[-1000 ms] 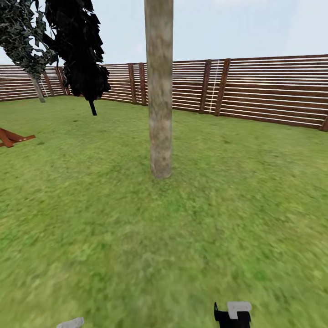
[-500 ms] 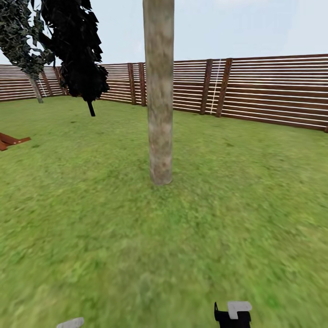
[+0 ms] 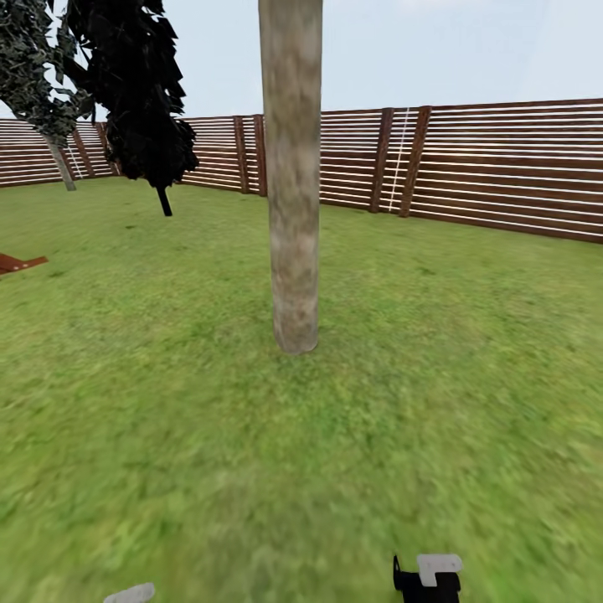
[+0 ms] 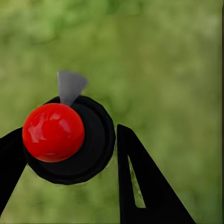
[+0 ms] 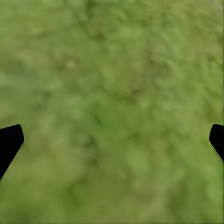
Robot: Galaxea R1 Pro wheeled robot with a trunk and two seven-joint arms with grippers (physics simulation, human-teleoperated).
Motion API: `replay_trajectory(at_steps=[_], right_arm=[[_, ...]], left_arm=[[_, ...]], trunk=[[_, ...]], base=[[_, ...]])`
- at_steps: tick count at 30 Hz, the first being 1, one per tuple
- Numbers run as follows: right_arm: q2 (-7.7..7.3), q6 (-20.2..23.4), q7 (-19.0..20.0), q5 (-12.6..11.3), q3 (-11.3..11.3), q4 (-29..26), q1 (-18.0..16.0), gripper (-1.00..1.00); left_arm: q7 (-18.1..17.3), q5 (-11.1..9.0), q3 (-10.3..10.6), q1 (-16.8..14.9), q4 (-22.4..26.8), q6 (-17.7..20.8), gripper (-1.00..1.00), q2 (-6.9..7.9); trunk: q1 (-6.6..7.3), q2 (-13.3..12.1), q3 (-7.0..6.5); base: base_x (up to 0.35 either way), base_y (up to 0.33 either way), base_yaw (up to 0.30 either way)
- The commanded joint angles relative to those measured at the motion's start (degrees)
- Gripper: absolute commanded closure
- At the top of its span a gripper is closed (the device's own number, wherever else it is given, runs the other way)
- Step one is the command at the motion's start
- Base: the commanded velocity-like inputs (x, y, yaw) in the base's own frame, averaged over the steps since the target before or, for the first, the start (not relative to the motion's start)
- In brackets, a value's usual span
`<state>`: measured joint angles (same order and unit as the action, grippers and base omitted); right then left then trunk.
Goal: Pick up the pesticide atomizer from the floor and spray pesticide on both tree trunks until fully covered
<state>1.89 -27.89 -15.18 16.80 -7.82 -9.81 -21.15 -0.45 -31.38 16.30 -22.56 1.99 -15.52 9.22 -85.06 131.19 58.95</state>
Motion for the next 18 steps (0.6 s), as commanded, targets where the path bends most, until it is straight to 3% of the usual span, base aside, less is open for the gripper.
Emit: replay_trajectory(at_steps=[1,18], right_arm=[[0.05,-0.2,-0.2,0.6,-0.4,0.1,0.0,-1.00],[-0.01,-0.2,-0.2,0.6,-0.4,0.1,0.0,-1.00]], left_arm=[[0.0,-0.5,0.5,0.0,0.0,-0.2,1.00,0.01],[0.0,-0.5,0.5,0.0,0.0,-0.1,1.00,0.01]], trunk=[[-0.03,0.0,0.05],[-0.03,0.0,0.05]], base=[[0.340,0.000,0.000],[0.340,0.000,0.000]])
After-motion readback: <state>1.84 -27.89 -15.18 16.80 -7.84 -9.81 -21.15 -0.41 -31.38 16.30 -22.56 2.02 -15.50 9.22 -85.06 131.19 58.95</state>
